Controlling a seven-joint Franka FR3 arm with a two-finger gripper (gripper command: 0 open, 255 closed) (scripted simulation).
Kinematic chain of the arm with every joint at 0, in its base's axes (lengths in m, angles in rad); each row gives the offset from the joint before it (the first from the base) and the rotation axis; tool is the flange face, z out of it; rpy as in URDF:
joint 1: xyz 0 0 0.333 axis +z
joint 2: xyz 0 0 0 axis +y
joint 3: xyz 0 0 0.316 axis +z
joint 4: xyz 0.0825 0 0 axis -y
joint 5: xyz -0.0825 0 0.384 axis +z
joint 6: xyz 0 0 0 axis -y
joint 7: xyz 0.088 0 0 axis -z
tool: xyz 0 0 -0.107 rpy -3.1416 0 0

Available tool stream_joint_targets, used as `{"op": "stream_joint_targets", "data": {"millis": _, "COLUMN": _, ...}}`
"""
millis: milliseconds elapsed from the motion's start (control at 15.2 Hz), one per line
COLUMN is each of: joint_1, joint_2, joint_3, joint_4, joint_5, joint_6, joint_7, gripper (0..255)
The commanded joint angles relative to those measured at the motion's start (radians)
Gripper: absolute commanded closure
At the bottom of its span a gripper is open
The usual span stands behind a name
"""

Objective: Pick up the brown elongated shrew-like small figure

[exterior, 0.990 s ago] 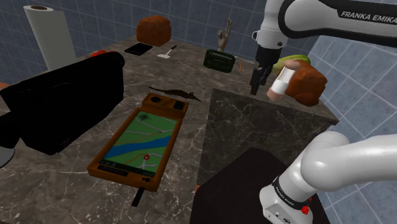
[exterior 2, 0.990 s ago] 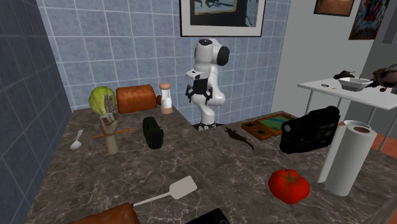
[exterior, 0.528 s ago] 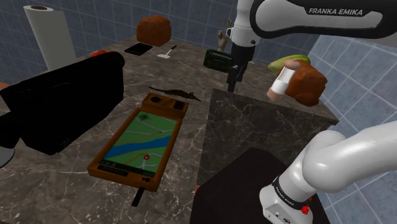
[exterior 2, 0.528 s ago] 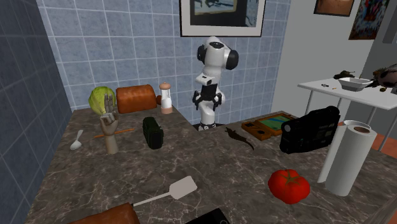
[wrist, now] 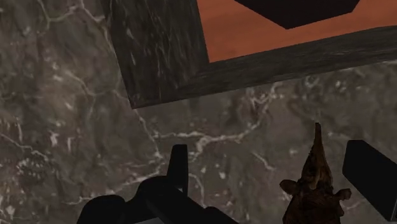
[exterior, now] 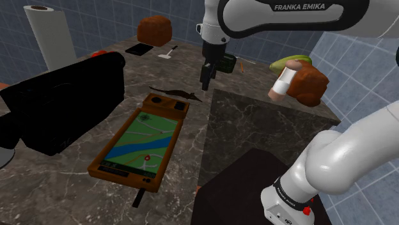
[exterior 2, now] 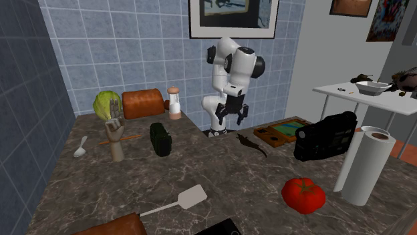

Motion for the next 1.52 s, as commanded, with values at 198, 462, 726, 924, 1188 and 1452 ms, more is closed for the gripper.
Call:
{"op": "stream_joint_targets", "data": {"millis": 198, "joint_1": 0.034, "joint_2": 0.14, "joint_3": 0.051, "joint_4": 0.122, "joint_5": -0.028, "joint_6": 0.04, "joint_7": -0.002, "gripper": 0}}
{"op": "stream_joint_targets", "data": {"millis": 462, "joint_1": 0.058, "joint_2": 0.228, "joint_3": 0.081, "joint_4": 0.209, "joint_5": -0.054, "joint_6": 0.051, "joint_7": -0.001, "gripper": 0}}
{"op": "stream_joint_targets", "data": {"millis": 726, "joint_1": 0.058, "joint_2": 0.231, "joint_3": 0.081, "joint_4": 0.16, "joint_5": -0.057, "joint_6": 0.103, "joint_7": 0.007, "gripper": 0}}
{"op": "stream_joint_targets", "data": {"millis": 924, "joint_1": 0.058, "joint_2": 0.237, "joint_3": 0.081, "joint_4": 0.119, "joint_5": -0.06, "joint_6": 0.15, "joint_7": 0.015, "gripper": 0}}
{"op": "stream_joint_targets", "data": {"millis": 1188, "joint_1": 0.058, "joint_2": 0.238, "joint_3": 0.081, "joint_4": 0.117, "joint_5": -0.061, "joint_6": 0.152, "joint_7": 0.016, "gripper": 255}}
{"op": "stream_joint_targets", "data": {"millis": 1452, "joint_1": 0.056, "joint_2": 0.241, "joint_3": 0.079, "joint_4": 0.123, "joint_5": -0.062, "joint_6": 0.149, "joint_7": 0.012, "gripper": 255}}
